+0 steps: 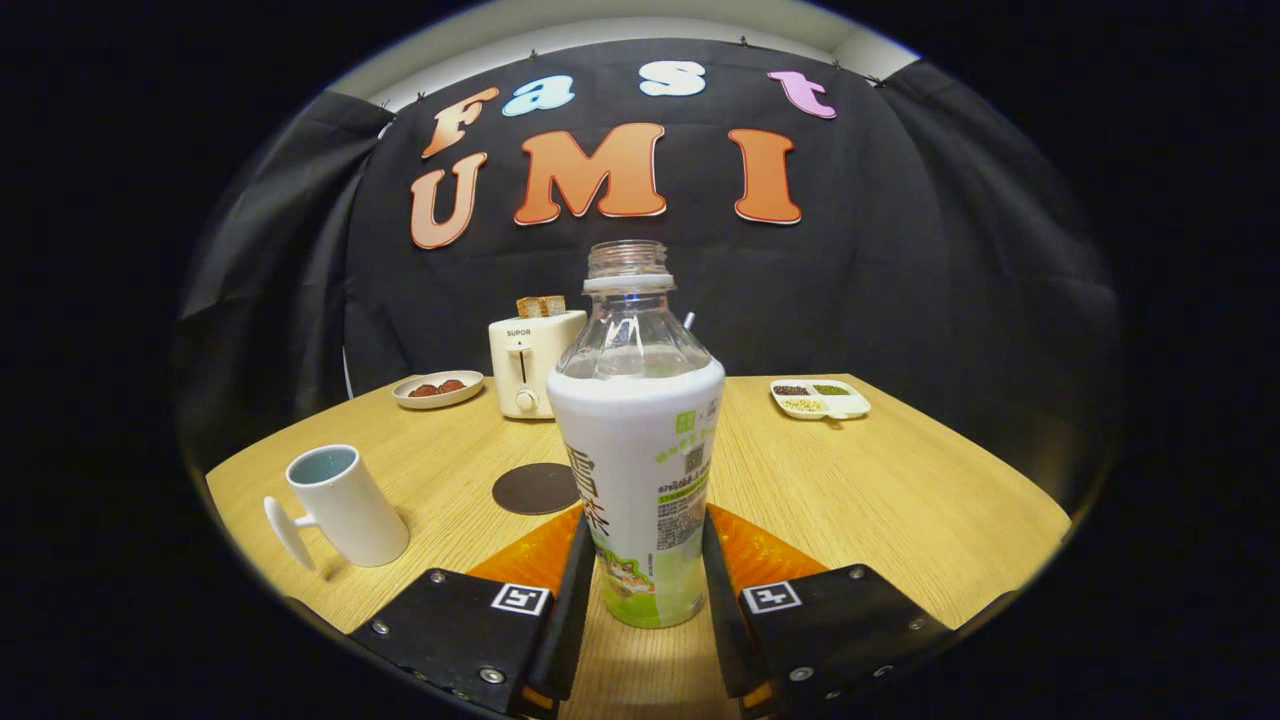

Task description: Take the bottle from table, then pour the juice into the cup, finally place the bottle on the coaster

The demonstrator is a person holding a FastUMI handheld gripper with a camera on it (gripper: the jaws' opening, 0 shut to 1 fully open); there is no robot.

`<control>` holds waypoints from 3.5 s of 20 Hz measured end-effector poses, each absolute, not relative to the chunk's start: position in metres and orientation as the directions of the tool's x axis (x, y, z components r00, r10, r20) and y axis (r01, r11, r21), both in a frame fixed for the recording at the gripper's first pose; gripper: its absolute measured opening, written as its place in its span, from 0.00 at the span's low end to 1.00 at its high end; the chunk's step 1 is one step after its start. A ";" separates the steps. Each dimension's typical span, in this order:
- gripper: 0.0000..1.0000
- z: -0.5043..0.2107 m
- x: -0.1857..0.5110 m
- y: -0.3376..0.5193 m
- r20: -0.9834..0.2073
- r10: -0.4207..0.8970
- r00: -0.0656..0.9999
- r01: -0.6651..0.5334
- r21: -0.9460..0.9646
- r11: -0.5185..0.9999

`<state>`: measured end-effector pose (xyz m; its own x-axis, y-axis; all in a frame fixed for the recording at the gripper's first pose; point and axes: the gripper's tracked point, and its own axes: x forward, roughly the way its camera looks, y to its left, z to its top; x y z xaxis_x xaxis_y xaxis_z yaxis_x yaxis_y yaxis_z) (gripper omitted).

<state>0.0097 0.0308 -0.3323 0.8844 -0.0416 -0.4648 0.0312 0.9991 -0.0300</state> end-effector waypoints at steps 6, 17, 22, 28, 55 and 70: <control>0.55 -0.310 0.021 0.049 -0.402 -0.071 0.913 -0.048 -0.280 0.959; 0.55 -0.298 0.037 0.067 -0.331 -0.131 0.935 -0.153 -0.706 0.691; 0.55 -0.294 0.038 0.073 -0.308 -0.140 0.941 -0.176 -0.800 0.574; 0.55 -0.297 0.053 0.091 -0.294 -0.109 0.950 -0.224 -0.880 0.418; 0.55 -0.280 0.063 0.137 -0.158 0.039 0.987 -0.154 -0.984 -0.093; 0.55 -0.274 0.063 0.142 -0.101 0.062 0.993 -0.091 -0.985 -0.146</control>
<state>0.0628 0.1421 -0.2739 0.9929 0.0621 -0.1011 -0.0912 -0.1457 -0.9851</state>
